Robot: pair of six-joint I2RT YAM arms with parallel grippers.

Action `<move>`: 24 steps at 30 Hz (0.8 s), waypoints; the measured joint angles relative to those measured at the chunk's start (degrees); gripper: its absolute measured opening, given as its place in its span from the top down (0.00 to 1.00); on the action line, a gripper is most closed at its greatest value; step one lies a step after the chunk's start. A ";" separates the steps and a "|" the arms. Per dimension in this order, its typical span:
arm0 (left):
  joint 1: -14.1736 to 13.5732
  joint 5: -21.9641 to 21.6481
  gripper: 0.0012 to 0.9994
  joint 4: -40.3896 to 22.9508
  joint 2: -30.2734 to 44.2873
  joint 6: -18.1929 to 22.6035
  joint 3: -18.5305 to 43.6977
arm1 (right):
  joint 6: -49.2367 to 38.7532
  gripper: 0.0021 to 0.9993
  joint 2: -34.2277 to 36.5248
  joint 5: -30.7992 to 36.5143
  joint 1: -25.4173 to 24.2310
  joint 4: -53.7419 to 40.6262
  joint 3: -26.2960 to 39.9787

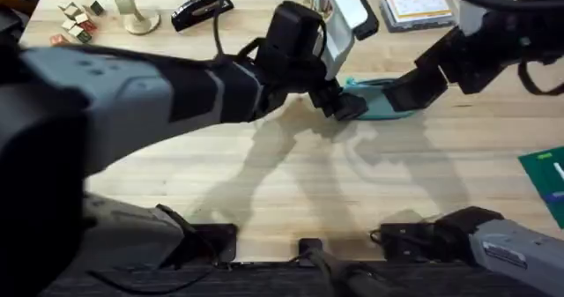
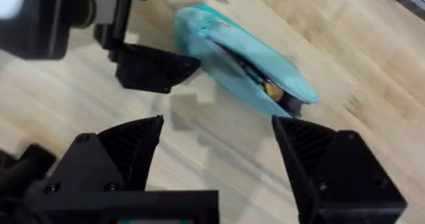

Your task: Unzip the bag, pick up the pens from the table one at a time and place them inside, then zip the bag closed.

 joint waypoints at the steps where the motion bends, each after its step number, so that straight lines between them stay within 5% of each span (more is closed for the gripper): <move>1: 0.16 0.01 0.01 -0.47 -1.13 0.01 0.00 | -0.62 0.00 -0.02 -0.84 0.00 -0.27 0.52; 5: 1.88 0.01 0.01 -4.31 -6.94 0.02 0.04 | -3.02 0.00 0.00 -2.76 0.00 -0.45 2.58; 6: 5.15 -0.05 0.01 -13.92 -13.25 1.80 0.11 | -6.09 0.00 0.00 -3.50 0.00 -0.55 4.04; 14: 5.95 -0.67 0.01 -27.43 -20.90 7.92 0.11 | -10.53 0.00 0.00 -3.89 -2.28 -0.13 4.90; 24: 5.95 -4.53 0.01 -31.44 -26.70 10.12 0.11 | -17.12 0.00 0.00 -3.92 -11.70 4.46 4.90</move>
